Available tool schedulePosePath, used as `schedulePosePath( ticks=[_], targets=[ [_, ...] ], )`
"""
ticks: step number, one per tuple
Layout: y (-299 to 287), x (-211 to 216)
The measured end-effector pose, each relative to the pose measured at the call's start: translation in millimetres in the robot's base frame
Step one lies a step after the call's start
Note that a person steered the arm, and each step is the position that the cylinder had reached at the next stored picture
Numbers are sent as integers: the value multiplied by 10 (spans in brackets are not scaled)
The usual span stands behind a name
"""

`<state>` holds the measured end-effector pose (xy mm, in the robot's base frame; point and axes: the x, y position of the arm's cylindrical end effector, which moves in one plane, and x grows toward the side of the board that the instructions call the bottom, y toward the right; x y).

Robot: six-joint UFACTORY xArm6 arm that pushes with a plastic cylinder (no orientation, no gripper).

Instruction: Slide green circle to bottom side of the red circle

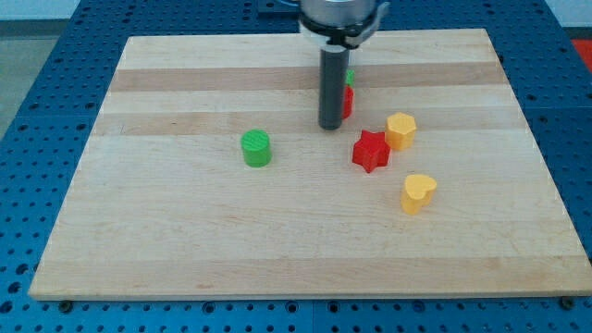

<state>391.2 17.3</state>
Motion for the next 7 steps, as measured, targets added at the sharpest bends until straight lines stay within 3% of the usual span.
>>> schedulePosePath(
  ticks=[1, 3, 4, 7],
  targets=[
    [-273, 142],
    [-319, 919],
    [-635, 1139],
    [-1395, 446]
  ],
)
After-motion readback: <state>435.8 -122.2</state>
